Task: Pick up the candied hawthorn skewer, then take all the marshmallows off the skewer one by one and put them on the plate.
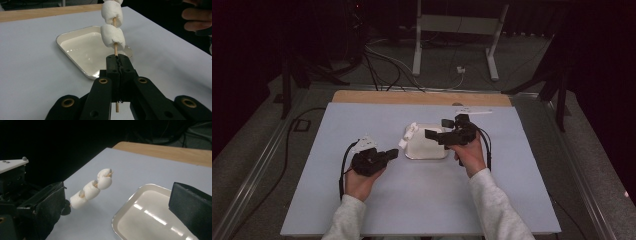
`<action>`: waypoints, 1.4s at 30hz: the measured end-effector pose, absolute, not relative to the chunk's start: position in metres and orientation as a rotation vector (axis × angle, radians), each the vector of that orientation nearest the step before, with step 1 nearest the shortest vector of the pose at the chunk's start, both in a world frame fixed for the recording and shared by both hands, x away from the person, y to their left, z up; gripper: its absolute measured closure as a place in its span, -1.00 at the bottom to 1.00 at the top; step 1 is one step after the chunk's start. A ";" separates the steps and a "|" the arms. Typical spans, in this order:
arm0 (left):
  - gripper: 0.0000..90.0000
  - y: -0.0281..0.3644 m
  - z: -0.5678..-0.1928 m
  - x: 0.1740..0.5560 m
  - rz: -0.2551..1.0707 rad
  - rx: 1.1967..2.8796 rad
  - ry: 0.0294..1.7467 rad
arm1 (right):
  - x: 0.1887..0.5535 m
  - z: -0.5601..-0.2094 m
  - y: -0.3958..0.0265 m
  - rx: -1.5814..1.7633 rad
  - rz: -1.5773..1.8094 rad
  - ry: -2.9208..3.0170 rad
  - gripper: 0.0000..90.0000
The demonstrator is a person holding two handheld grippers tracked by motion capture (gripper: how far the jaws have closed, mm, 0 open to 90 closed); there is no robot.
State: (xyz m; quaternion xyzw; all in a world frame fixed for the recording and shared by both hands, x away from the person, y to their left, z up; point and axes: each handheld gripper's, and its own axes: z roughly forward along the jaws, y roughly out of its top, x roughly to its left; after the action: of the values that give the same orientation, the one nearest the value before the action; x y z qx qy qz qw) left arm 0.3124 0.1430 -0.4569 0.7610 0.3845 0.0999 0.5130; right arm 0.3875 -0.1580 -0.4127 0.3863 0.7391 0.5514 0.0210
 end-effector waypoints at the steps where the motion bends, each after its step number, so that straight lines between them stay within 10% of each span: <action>1: 1.00 0.142 -0.457 0.312 0.242 1.830 0.921 | 0.389 -0.413 -0.156 1.204 1.705 2.307 -0.99; 19: 1.00 0.136 -0.456 0.309 0.251 1.836 0.871 | 0.402 -0.426 -0.141 1.243 1.722 2.443 -0.85; 31: 1.00 0.131 -0.458 0.310 0.241 1.847 0.846 | 0.406 -0.428 -0.141 1.342 1.856 2.486 0.15; 42: 1.00 0.128 -0.460 0.310 0.234 1.867 0.825 | 0.410 -0.431 -0.142 1.520 1.865 2.490 0.52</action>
State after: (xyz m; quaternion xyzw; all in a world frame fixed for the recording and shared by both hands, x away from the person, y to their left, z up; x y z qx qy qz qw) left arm 0.3101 0.1284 -0.4601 0.7779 0.3438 0.0976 0.5169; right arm 0.4105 -0.1424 -0.4313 0.4333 0.7100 0.5317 -0.1596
